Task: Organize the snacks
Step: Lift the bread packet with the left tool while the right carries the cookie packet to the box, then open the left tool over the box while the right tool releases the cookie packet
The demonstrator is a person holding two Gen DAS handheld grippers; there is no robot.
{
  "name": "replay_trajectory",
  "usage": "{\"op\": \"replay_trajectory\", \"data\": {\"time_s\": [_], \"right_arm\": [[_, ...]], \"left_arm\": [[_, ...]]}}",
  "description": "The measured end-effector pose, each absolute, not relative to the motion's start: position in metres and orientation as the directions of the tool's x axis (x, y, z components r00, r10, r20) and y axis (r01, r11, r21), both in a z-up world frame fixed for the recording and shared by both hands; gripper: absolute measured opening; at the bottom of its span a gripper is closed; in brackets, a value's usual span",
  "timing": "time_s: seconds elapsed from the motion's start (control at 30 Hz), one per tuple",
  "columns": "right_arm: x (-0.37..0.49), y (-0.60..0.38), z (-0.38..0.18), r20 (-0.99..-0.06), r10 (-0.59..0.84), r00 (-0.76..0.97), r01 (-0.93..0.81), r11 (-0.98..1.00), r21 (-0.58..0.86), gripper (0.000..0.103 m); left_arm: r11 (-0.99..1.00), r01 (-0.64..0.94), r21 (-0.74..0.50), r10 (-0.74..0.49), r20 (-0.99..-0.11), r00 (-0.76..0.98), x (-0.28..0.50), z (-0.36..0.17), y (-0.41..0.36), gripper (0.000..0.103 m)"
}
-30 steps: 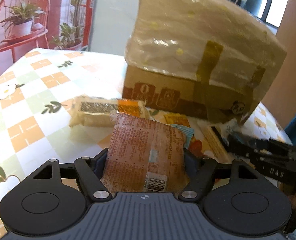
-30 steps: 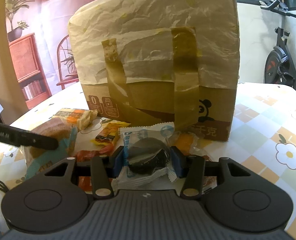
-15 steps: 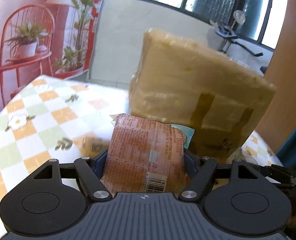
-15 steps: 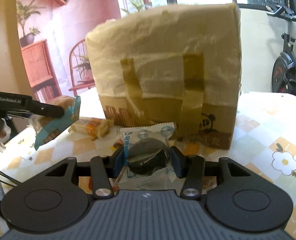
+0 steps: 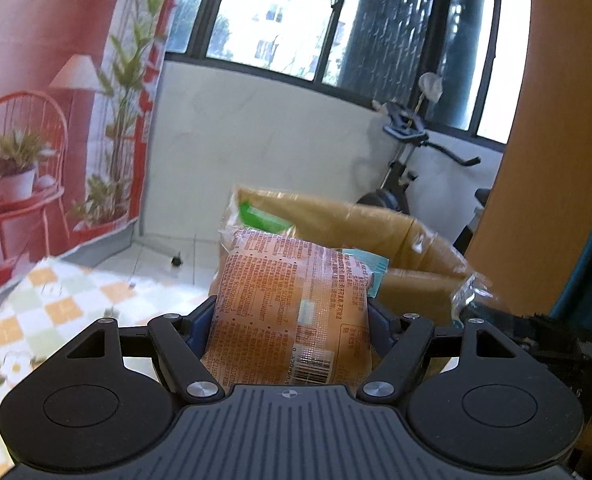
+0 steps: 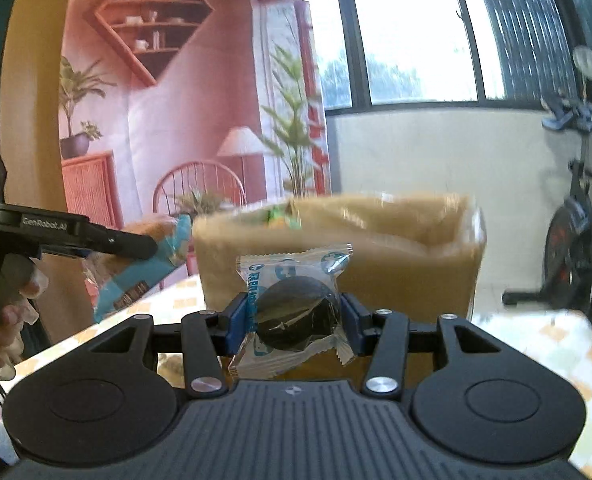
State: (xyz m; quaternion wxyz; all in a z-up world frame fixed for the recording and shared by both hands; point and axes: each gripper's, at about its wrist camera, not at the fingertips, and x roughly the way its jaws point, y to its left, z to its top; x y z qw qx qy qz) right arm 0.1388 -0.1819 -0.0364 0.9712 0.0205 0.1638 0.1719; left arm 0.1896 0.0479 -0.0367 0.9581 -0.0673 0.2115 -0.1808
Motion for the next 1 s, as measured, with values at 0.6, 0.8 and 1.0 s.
{"op": "replay_trajectory", "data": {"time_s": [0.6,0.8,1.0], "right_arm": [[0.218,-0.209,-0.002,-0.32,0.234,0.918,-0.249,0.968,-0.007,0.051],[0.239,-0.219,-0.01,-0.352,0.214,0.911,-0.236,0.972,-0.02,0.051],[0.258,-0.223,-0.017,-0.369,0.212,0.905,-0.226,0.974,0.006,0.051]], "left_arm": [[0.898,0.399,-0.187,-0.44,-0.373,0.816,0.32,-0.013,-0.044,0.077],[0.884,0.426,-0.192,-0.467,-0.417,0.78,0.334,-0.027,-0.045,0.078],[0.876,0.441,-0.196,-0.482,-0.4,0.78,0.332,-0.025,-0.034,0.085]]}}
